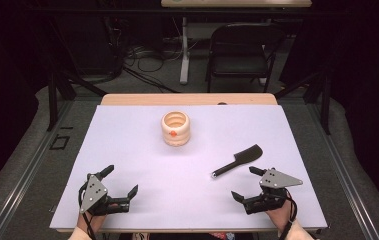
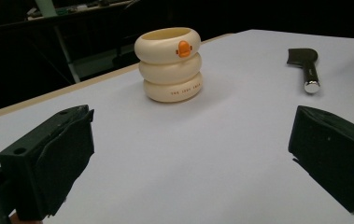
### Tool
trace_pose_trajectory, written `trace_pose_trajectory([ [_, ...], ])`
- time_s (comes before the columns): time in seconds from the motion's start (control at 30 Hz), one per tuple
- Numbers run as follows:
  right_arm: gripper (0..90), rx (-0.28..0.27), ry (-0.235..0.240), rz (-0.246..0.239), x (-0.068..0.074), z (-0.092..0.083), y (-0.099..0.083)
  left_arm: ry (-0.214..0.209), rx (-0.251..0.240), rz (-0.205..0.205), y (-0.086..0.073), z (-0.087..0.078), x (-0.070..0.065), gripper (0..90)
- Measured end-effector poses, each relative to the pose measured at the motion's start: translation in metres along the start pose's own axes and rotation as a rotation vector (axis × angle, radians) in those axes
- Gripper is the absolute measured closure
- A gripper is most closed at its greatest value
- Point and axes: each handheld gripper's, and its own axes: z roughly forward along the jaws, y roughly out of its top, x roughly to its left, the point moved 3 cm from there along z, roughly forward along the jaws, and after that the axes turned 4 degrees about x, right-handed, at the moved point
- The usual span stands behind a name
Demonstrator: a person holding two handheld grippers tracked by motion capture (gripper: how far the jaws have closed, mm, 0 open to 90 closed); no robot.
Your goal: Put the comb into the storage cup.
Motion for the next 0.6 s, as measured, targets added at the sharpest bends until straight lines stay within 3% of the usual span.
trace_pose_trajectory([
  [0.33, 0.0, 0.014, -0.002, -0.003, 0.0, 0.002, 0.003, 0.006, 0.003, 0.005, 0.0, 0.001, 0.001, 0.1],
  [0.6, 0.0, 0.041, 0.012, -0.035, 0.003, 0.017, 0.011, 0.009, 0.002, 0.003, 0.001, 0.001, 0.001, 0.1],
])
